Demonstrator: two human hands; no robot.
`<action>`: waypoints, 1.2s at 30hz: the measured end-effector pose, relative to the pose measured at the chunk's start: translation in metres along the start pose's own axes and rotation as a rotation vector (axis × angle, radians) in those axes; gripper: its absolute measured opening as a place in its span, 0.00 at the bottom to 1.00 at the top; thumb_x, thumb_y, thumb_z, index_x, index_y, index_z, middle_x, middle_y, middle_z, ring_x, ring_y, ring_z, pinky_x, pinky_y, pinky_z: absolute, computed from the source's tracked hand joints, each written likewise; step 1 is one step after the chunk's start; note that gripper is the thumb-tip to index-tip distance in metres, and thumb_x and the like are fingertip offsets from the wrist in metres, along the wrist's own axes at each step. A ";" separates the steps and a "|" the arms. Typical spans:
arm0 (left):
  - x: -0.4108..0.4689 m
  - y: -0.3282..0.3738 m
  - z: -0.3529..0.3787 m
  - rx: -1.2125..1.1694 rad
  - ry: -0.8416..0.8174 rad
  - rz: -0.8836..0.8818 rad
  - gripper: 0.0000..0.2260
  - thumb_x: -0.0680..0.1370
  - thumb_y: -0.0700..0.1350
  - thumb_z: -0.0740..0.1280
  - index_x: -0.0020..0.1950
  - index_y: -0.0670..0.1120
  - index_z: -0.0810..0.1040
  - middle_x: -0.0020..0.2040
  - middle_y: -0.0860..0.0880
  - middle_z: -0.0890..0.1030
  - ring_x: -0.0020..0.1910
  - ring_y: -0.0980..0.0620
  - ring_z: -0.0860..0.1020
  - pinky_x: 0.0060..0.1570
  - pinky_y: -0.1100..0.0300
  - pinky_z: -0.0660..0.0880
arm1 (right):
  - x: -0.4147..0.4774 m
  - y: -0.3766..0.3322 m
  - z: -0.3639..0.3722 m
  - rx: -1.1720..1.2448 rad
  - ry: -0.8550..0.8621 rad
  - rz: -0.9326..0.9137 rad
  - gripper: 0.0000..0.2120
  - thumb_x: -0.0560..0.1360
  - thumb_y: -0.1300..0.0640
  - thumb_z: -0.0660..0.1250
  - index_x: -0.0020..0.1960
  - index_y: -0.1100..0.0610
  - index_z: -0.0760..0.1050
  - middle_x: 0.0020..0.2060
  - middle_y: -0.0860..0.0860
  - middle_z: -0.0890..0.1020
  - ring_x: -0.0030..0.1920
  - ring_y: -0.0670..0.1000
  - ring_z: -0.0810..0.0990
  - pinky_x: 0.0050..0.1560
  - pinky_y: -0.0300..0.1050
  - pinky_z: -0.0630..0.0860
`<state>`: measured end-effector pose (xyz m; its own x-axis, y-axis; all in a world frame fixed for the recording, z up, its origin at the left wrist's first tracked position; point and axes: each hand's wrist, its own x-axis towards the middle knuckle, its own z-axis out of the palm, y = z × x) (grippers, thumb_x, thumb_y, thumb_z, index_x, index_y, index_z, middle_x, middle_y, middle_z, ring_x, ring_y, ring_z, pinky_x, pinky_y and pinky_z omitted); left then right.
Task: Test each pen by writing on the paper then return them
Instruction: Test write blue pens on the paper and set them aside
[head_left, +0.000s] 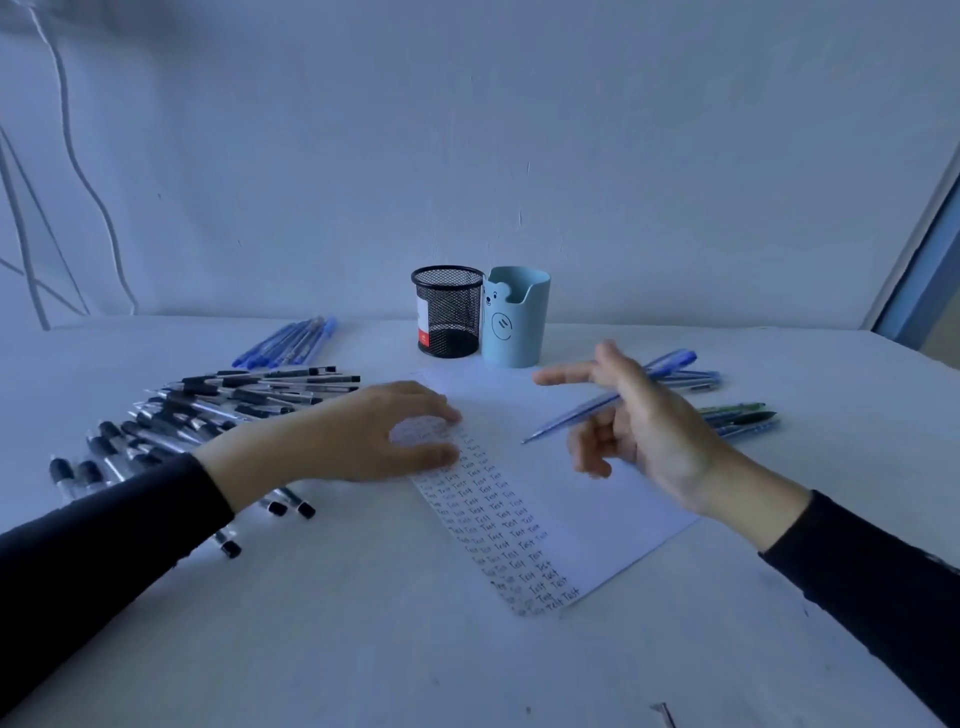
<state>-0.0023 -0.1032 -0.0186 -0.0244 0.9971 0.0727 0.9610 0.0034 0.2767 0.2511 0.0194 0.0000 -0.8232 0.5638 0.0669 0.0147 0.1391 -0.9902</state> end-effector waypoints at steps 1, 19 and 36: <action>-0.001 0.002 0.003 0.010 -0.003 -0.002 0.28 0.72 0.70 0.59 0.69 0.62 0.70 0.69 0.61 0.68 0.67 0.63 0.67 0.68 0.64 0.60 | -0.001 0.001 0.002 0.019 -0.027 0.035 0.21 0.83 0.48 0.50 0.66 0.56 0.74 0.35 0.61 0.82 0.32 0.53 0.76 0.34 0.43 0.74; 0.000 -0.004 0.011 0.027 0.025 -0.011 0.33 0.68 0.77 0.53 0.69 0.66 0.68 0.72 0.62 0.67 0.69 0.62 0.66 0.68 0.62 0.61 | -0.017 0.019 0.033 -0.342 -0.025 -0.093 0.23 0.74 0.67 0.69 0.28 0.56 0.59 0.21 0.45 0.62 0.23 0.45 0.60 0.26 0.36 0.60; 0.000 -0.002 0.010 0.041 0.020 -0.017 0.33 0.68 0.77 0.53 0.69 0.65 0.68 0.72 0.61 0.67 0.69 0.61 0.65 0.68 0.62 0.61 | -0.016 0.019 0.033 -0.364 -0.062 -0.107 0.23 0.73 0.69 0.68 0.27 0.57 0.60 0.19 0.42 0.65 0.22 0.41 0.64 0.27 0.33 0.64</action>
<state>-0.0014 -0.1024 -0.0283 -0.0456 0.9951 0.0878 0.9709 0.0235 0.2381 0.2460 -0.0143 -0.0241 -0.8637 0.4815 0.1489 0.1181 0.4806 -0.8690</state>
